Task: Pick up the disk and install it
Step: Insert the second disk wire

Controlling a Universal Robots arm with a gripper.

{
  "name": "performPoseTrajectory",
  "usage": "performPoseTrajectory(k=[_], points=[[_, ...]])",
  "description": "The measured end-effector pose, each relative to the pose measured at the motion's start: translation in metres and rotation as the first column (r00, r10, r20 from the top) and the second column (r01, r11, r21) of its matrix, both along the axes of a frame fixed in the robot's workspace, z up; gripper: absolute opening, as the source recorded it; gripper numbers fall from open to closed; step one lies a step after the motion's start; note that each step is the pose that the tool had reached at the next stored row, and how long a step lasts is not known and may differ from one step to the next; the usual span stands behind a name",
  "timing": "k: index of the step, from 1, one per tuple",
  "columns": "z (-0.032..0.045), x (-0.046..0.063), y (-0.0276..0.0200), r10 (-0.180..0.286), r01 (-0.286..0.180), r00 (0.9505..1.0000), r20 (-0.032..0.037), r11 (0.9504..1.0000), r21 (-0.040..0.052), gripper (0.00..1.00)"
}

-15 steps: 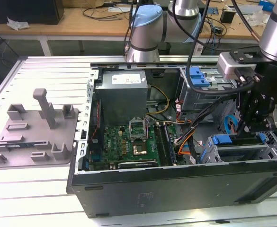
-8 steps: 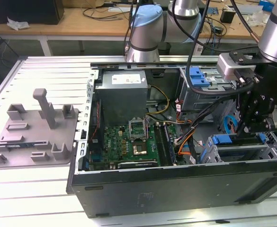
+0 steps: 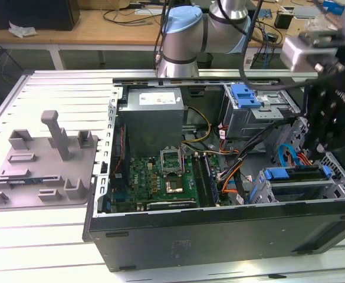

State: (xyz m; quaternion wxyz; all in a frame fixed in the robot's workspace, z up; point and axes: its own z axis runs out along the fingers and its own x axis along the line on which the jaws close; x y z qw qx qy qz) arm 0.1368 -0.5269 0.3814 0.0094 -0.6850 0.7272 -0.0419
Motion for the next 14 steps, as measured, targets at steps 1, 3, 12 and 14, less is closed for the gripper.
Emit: performPoseTrajectory(k=[1, 3, 12, 14], points=[[0.0035, 0.0, 0.0, 0.0, 0.0, 1.0, 0.0, 1.0, -0.0001, 0.3], [0.0043, 0.0, 0.0, 0.0, 0.0, 1.0, 0.0, 1.0, -0.0007, 0.3], [0.0045, 0.0, 0.0, 0.0, 0.0, 1.0, 0.0, 1.0, -0.0016, 0.11], [0.0045, 0.0, 0.0, 0.0, 0.0, 1.0, 0.0, 1.0, -0.0017, 0.11]])
